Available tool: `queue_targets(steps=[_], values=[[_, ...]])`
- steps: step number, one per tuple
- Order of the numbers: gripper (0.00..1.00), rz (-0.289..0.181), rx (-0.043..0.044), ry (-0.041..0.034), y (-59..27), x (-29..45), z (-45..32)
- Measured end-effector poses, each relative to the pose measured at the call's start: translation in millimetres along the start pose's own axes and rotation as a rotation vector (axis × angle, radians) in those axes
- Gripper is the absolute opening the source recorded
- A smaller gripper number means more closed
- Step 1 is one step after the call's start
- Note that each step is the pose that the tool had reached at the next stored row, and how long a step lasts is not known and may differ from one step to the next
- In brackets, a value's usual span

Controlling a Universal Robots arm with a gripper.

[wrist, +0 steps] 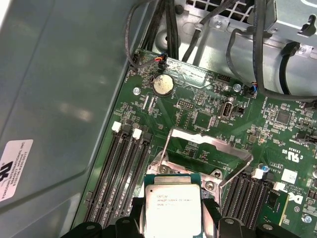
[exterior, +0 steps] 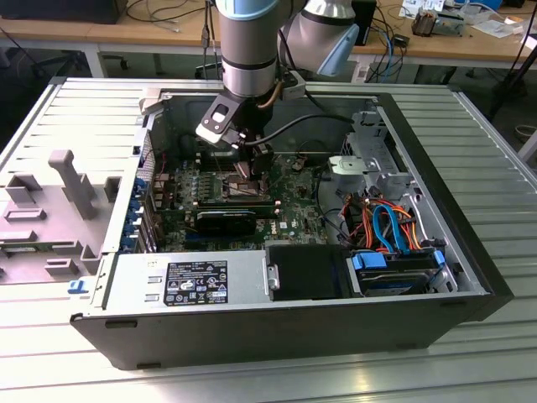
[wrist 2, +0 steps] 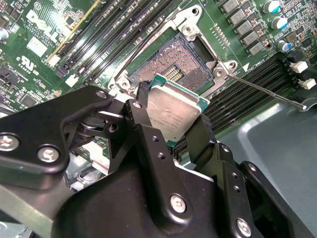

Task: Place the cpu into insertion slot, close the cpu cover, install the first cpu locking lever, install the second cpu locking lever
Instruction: 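Place the cpu into insertion slot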

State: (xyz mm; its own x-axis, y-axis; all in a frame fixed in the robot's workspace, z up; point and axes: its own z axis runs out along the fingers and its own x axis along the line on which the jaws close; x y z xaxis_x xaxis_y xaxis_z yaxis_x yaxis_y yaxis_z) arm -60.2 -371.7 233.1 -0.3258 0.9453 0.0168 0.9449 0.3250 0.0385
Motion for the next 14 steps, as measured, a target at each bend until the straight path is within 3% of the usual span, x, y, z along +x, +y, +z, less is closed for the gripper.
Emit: queue_targets(steps=[14], values=[[0.55, 0.009, -0.0001, -0.0003, 0.0, 0.0, 0.3]])
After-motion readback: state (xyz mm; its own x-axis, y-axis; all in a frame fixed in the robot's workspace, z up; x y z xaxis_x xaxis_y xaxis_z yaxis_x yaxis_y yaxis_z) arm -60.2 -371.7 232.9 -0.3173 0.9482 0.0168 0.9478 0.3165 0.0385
